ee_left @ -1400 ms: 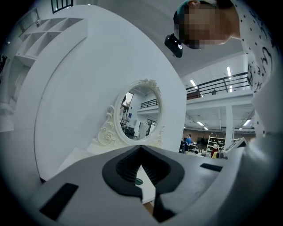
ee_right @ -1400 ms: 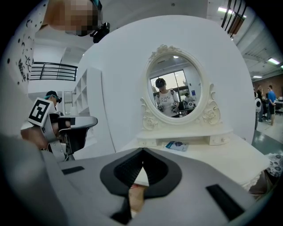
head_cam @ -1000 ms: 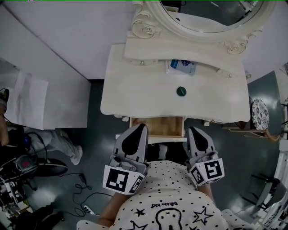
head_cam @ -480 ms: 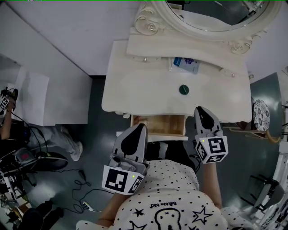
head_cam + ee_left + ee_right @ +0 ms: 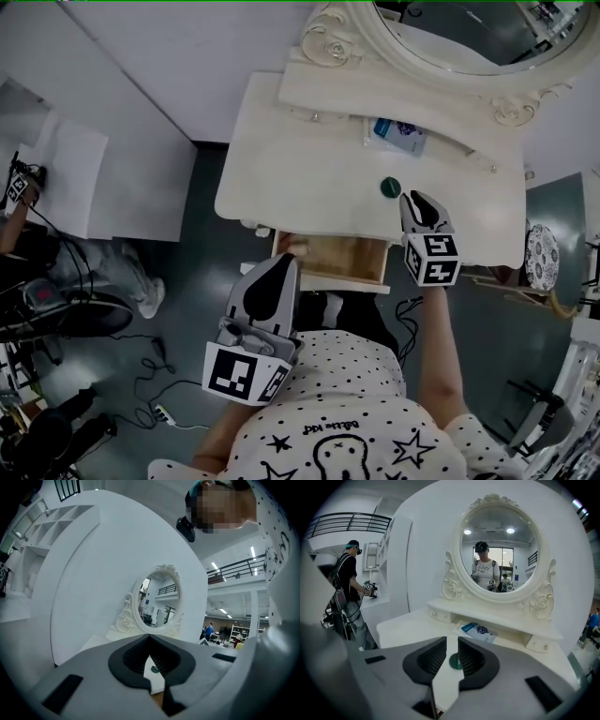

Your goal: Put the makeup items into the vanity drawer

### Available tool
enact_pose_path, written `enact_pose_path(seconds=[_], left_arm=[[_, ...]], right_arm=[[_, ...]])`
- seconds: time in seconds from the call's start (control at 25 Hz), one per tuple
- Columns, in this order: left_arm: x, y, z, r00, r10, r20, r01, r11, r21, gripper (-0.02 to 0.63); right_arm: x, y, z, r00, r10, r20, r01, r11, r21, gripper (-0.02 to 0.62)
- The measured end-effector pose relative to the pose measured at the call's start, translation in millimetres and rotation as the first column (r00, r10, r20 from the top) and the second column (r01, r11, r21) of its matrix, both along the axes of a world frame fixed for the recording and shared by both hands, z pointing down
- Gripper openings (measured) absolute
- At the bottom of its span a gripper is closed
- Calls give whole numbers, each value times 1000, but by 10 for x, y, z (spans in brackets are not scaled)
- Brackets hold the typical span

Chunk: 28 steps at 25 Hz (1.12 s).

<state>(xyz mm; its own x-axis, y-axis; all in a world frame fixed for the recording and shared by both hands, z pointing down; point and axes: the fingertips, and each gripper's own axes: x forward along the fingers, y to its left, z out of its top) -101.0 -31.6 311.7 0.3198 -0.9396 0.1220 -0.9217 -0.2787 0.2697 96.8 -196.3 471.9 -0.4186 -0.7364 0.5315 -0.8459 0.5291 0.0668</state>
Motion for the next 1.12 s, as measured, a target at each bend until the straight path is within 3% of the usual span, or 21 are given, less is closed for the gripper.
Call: enact_pose_path(seconds=[0.48,0.72,1.12], left_arm=[[-180,14,69,997,-80,19,81,996,-34,-3],[-251,22,121,993,-111,27,112,992,-54,-3],[-315,-17,150,991,-130,31,132,989,-70,-4]], right_arm=[[-123,-425,795,983,-83,-166,61,989,-138,78],[-68,-485,1050,990,-30,-141,0,978,-208,78],[-47,-521,1224,990,-5,-139,-31,967,-252,75]])
